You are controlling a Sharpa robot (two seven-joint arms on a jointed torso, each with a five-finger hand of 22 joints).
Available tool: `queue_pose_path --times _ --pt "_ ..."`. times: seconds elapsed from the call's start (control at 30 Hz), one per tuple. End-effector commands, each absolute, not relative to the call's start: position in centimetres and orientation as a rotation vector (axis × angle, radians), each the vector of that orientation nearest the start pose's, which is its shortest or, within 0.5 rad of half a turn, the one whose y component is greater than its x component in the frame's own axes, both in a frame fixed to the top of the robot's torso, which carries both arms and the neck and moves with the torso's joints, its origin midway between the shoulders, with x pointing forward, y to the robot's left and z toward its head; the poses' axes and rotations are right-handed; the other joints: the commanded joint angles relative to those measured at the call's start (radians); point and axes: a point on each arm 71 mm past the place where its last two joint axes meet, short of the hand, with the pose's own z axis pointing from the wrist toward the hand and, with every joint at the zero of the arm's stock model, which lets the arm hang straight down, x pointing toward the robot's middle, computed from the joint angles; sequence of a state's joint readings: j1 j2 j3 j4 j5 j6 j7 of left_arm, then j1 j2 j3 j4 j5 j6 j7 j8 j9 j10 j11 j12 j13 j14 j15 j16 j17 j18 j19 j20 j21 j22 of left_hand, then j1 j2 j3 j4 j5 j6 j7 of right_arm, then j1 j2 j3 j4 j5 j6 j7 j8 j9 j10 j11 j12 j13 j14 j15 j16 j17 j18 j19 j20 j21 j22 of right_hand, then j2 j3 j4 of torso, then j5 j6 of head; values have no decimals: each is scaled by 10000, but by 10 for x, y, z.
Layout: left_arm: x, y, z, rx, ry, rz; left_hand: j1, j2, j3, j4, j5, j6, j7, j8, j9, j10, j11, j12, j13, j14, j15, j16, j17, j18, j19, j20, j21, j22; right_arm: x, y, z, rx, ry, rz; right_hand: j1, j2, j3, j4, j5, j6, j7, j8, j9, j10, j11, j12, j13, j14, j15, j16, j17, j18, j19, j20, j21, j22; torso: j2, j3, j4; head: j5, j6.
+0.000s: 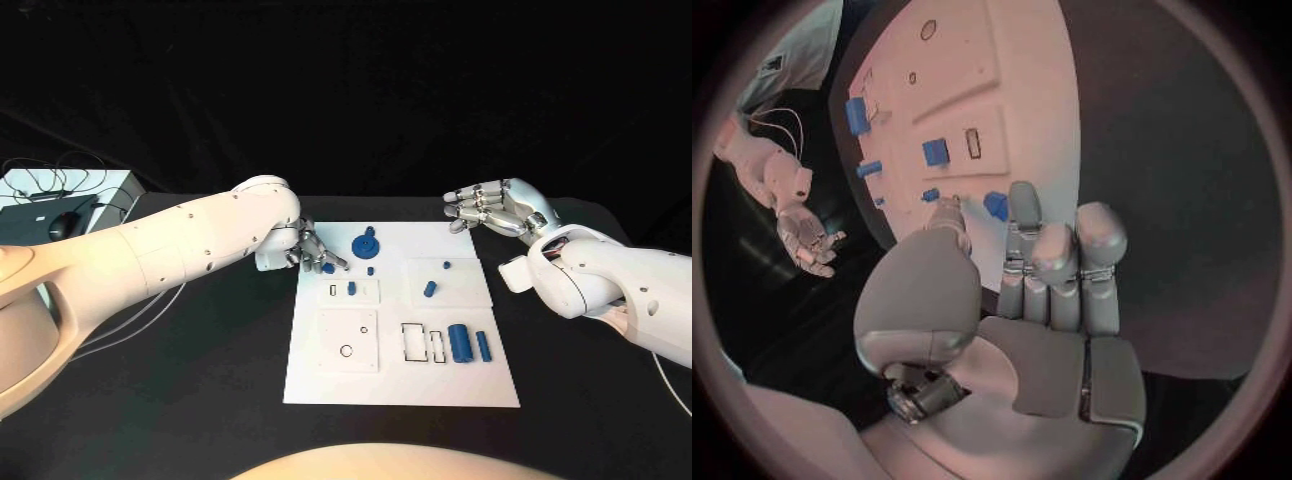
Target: Assemble the parts on the task board
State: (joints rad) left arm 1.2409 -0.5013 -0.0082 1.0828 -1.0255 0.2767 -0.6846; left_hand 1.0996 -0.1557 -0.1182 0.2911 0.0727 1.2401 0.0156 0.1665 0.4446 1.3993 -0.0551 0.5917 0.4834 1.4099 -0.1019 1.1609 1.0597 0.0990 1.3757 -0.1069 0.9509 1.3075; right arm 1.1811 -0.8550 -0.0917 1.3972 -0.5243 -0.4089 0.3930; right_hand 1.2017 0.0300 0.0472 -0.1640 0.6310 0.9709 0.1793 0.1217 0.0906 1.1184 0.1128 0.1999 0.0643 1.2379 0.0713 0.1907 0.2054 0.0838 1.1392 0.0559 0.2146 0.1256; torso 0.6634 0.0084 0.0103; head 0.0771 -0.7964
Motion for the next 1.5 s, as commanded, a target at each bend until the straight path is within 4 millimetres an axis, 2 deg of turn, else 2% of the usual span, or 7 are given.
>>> queue_pose_path --times 0.03,0.23,0.4,0.6,1.13,1.33,1.5 --pt "552 172 -224 -2192 23577 -1506 60 -51 69 -27 -65 -101 14 63 17 -66 -12 55 -17 30 8 -21 -21 -126 -21 44 -1 805 498 -247 -203 5801 14932 12035 64 -48 6 34 31 -30 65 -48 -14 88 -1 -48 -14 3 -40 -46 -12 -145 -77 -26 54 12 1 8 4 2 -3" --pt "552 167 -223 -1338 23360 -1023 574 87 331 -279 -85 -90 11 134 47 -62 -18 114 -27 52 6 49 48 -138 -16 41 57 821 498 -247 -203 5796 14943 12050 64 -48 6 34 31 -30 65 -48 -14 88 -1 -48 -14 3 -40 -46 -12 -145 -77 -26 54 12 1 5 5 0 -22" --pt "552 164 -222 -867 23277 -719 600 30 977 -579 -92 -108 -5 264 109 -58 -36 200 -73 77 -7 133 162 -175 -2 10 157 842 498 -246 -203 5786 14952 12069 64 -48 6 34 31 -30 65 -48 -14 88 -1 -48 -14 3 -40 -46 -12 -145 -77 -26 54 12 3 4 1 16 -9" --pt "553 166 -223 -477 23350 -238 593 100 1266 -948 -89 -129 -11 350 154 -61 -42 252 -114 88 -6 173 242 -175 -5 19 199 846 499 -245 -203 5784 14952 12065 64 -48 6 34 31 -30 65 -48 -14 88 -1 -48 -14 3 -40 -46 -12 -145 -77 -26 54 12 13 15 -4 6 -22" --pt "551 158 -219 -172 22911 -950 779 -286 861 -838 -164 -405 91 372 141 -382 55 339 -173 -183 69 -116 -47 -117 -236 92 -207 714 499 -245 -203 5780 14956 12072 64 -48 6 34 31 -30 65 -48 -14 88 -1 -48 -14 3 -40 -46 -12 -145 -77 -26 54 12 -3 5 10 -5 -71" --pt "550 155 -217 -49 22615 -1235 976 -225 695 -883 -173 -750 170 681 142 -624 128 518 -383 -409 134 -244 -410 32 -373 269 -462 649 499 -245 -203 5779 14956 12076 64 -48 6 34 31 -30 65 -48 -14 88 -1 -48 -14 3 -40 -46 -12 -145 -77 -26 54 12 2 1 4 5 -66" --pt "548 152 -217 198 22541 -1339 1181 -158 742 -1094 -169 -867 214 747 96 -737 161 562 -487 -522 164 -308 -595 81 -448 308 -645 592 499 -245 -203 5780 14956 12072 67 -60 30 68 33 -21 60 -39 -10 102 -6 -44 -14 11 -44 -45 -6 -145 -71 -28 58 15 3 -2 6 4 -80"
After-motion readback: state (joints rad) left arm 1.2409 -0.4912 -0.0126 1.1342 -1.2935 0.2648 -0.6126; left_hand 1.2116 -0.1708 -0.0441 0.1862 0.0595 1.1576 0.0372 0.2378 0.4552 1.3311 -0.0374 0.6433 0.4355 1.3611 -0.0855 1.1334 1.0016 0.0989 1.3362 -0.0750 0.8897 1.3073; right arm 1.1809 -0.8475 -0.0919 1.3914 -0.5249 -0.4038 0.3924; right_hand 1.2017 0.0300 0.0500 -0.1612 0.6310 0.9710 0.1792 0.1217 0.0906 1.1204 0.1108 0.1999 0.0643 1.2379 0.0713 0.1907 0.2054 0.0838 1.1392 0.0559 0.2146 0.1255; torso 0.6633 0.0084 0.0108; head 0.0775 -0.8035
